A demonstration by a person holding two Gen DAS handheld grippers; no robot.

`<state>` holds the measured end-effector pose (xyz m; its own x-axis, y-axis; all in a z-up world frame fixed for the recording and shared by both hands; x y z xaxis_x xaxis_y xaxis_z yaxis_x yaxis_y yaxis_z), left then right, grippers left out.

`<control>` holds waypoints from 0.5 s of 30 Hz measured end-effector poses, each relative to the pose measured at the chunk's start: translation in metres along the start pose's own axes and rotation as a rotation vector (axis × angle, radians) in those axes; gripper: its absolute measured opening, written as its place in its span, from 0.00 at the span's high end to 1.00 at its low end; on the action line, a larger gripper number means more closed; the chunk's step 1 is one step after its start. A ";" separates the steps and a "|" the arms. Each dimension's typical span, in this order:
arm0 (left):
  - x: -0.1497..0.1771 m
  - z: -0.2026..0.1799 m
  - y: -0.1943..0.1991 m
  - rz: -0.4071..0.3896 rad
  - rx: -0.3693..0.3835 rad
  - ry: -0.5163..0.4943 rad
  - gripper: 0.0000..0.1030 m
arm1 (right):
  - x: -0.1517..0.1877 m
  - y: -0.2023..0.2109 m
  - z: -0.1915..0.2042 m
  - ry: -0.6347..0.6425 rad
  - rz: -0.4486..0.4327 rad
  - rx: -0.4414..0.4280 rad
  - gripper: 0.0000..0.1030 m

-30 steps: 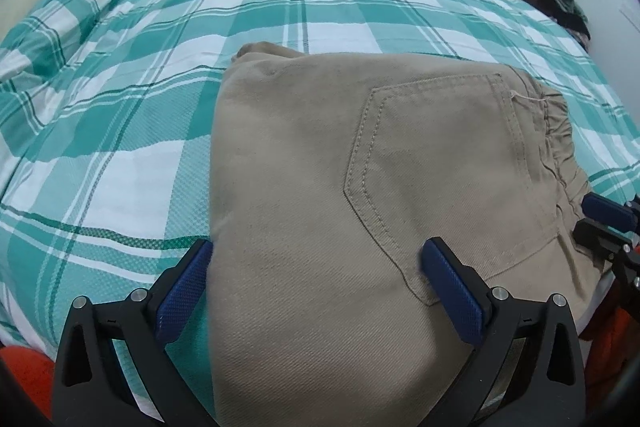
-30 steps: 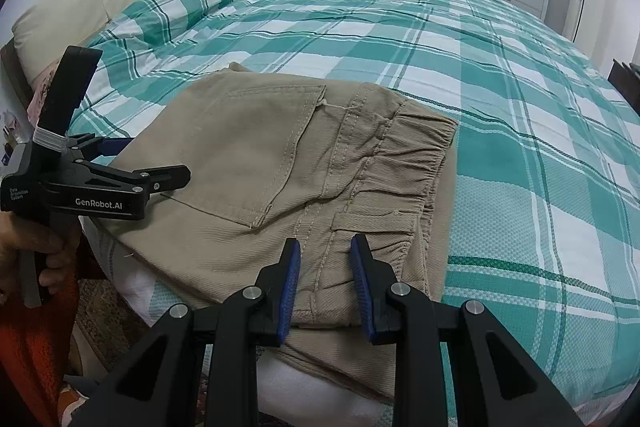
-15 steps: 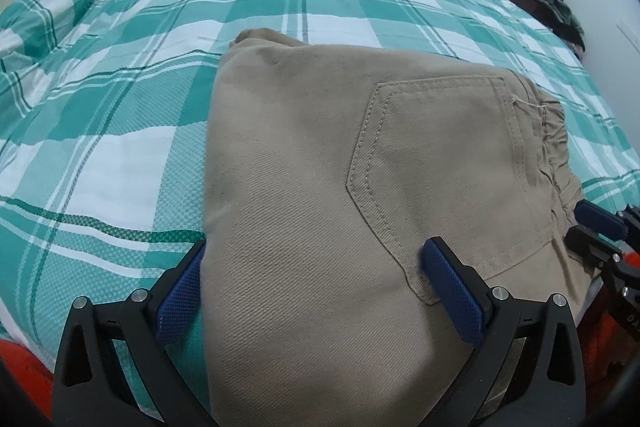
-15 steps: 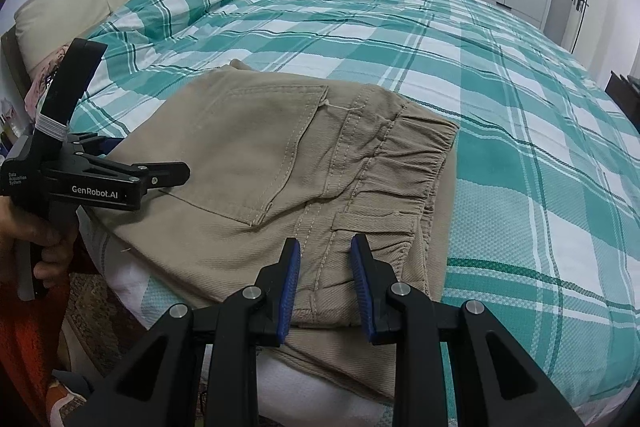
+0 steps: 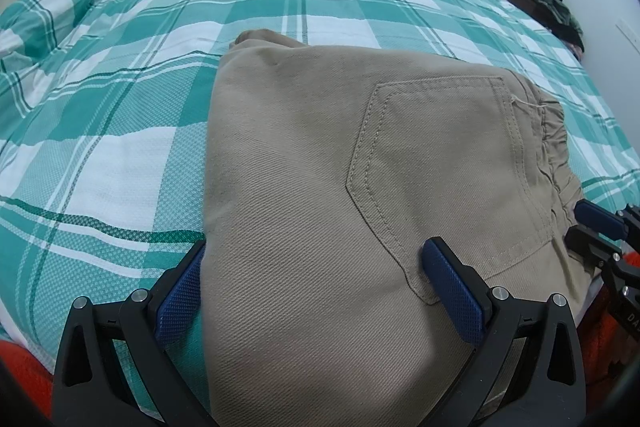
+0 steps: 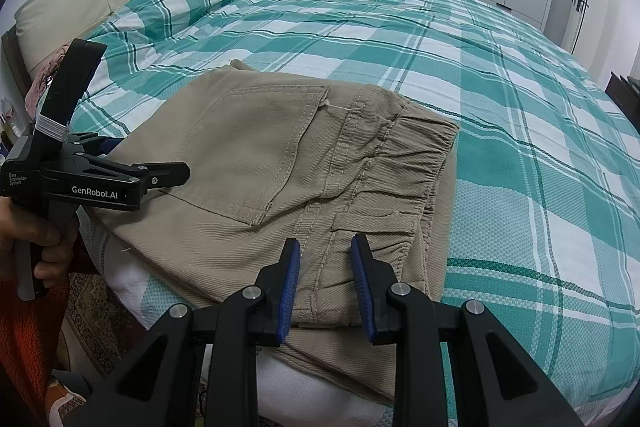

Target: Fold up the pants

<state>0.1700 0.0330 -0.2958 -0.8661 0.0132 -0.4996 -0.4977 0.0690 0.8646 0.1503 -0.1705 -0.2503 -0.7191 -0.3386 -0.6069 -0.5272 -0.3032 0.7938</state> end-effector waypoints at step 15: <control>0.000 -0.001 0.001 -0.003 0.003 0.001 0.01 | 0.000 0.000 -0.001 0.000 0.001 0.001 0.73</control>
<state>0.1696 0.0322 -0.2947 -0.8647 0.0117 -0.5021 -0.5001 0.0720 0.8630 0.1507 -0.1709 -0.2501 -0.7195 -0.3385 -0.6064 -0.5271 -0.3023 0.7942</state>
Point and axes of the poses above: each gripper's, at about its wrist camera, not at the fingertips, and y roughly against the way its jaws point, z to its left, x to its underside, the point moved 9 cm from there along -y, roughly the way its jaws point, and after that the axes turned 3 degrees about -x, right-handed, at the moved point
